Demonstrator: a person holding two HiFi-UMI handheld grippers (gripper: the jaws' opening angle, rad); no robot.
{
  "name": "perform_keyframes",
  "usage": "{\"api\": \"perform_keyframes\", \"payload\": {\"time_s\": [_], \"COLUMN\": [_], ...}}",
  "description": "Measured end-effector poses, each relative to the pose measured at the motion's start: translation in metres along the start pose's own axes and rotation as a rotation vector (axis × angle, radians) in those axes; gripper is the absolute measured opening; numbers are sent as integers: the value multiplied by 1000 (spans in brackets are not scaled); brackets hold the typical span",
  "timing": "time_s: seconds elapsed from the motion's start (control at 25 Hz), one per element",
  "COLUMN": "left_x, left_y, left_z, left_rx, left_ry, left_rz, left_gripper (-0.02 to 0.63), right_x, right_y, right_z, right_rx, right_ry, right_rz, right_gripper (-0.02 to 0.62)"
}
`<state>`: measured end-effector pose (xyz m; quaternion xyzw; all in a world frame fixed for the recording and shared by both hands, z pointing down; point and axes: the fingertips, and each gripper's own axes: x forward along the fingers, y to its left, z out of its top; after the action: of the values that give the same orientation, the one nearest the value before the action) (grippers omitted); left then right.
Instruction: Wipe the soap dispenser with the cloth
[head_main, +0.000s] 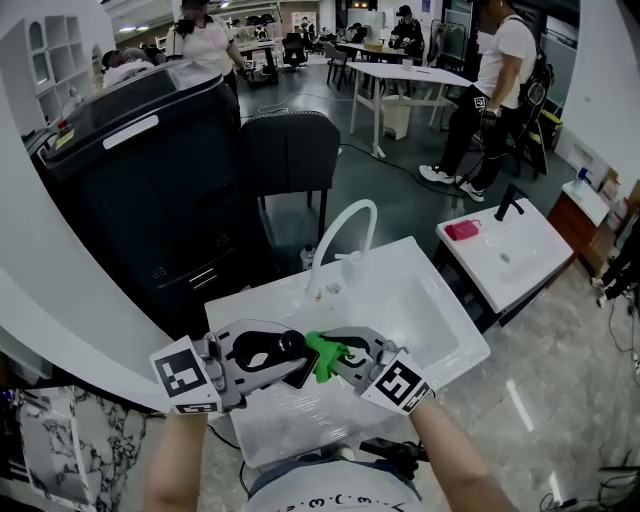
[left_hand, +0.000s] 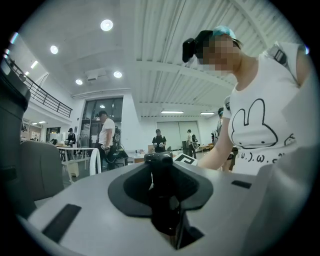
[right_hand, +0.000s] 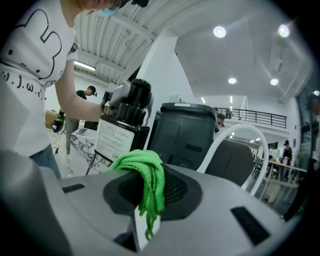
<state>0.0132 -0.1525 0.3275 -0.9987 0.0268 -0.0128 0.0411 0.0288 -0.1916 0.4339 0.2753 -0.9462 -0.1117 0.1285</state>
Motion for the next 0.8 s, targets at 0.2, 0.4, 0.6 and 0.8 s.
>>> {"api": "perform_keyframes", "payload": {"time_s": [0.2,0.4,0.6,0.8], "left_x": [4,4,13,18], "left_y": [-8,-17,-23,-30], "left_z": [-4,-13,-28,-49], "left_rx": [62,136,228,438], "left_ry": [77,208,302,429], "left_rz": [-44,-80,-104,-101], "left_gripper": [110,110,110,112], "right_x": [6,-6,-7,3], "right_y": [14,-25,-42,-29], "right_z": [-29,-14,40,35], "right_rx": [-34,13,14,-20], "right_ry": [98,43,-99,-62], "right_rz": [54,-66,-80,-57], "right_gripper": [63,63,63,63]}}
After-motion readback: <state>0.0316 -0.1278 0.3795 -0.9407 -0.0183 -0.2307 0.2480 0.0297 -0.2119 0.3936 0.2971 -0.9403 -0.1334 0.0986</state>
